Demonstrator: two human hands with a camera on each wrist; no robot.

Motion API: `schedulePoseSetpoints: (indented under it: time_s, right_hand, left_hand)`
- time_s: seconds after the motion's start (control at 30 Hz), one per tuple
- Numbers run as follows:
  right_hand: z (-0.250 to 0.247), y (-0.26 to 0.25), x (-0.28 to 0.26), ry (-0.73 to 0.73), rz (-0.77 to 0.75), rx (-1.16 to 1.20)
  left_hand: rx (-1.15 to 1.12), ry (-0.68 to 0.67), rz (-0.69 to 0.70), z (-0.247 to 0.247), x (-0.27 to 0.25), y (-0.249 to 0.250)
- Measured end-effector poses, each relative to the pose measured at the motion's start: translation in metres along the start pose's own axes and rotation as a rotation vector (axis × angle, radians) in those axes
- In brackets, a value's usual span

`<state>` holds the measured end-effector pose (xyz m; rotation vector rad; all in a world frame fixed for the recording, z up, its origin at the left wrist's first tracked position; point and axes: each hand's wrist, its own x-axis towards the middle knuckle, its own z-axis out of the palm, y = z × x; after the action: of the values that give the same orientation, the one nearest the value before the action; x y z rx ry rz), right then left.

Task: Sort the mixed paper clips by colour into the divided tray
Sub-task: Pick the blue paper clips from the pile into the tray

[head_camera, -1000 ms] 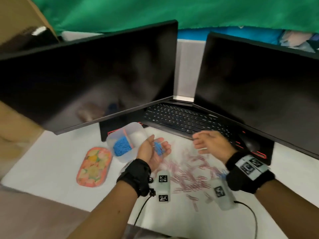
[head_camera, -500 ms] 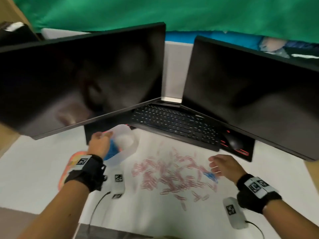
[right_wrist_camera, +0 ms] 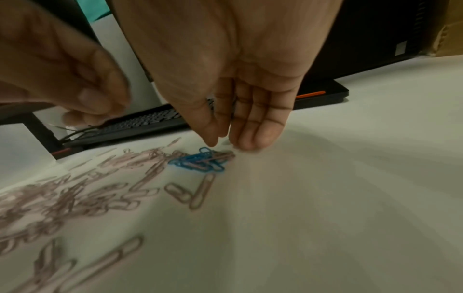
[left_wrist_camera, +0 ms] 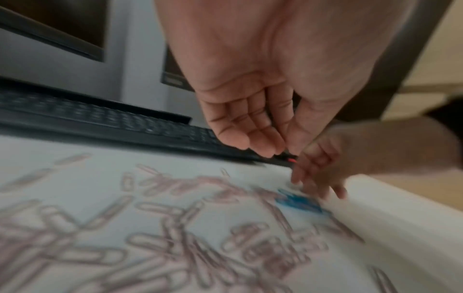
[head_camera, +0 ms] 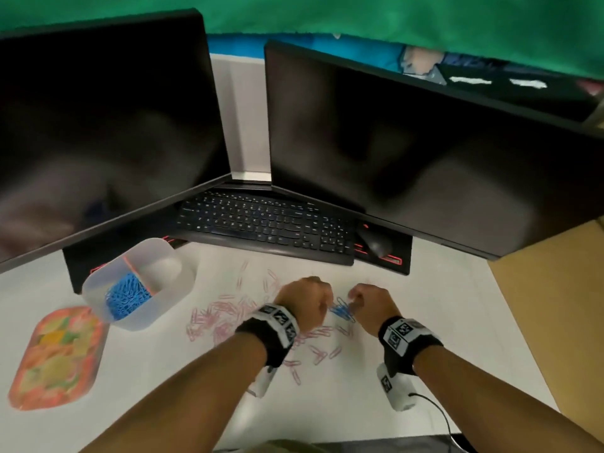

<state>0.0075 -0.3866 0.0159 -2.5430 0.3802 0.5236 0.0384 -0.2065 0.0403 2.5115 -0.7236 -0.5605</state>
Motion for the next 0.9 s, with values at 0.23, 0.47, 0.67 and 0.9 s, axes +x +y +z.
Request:
schedulePoseSetpoints:
  time_s: [0.23,0.47,0.67,0.9]
  right_hand:
    - [0.004,-0.004,0.004,-0.047,-0.103,-0.061]
    - [0.001,0.011,0.011,-0.110,-0.075,0.015]
    - [0.001,0.009,0.016,-0.154,-0.067,0.028]
    - [0.000,0.006,0.017,-0.145,-0.053,0.035]
  left_hand:
    - [0.266,-0.157,-0.052,0.040,0.023,0.015]
    - [0.293,-0.122,-0.062,0.031,0.017,-0.006]
    - [0.050,-0.073,-0.178,0.025,0.015,-0.021]
    - [-0.371,0.071,-0.307,0.023,0.007,-0.023]
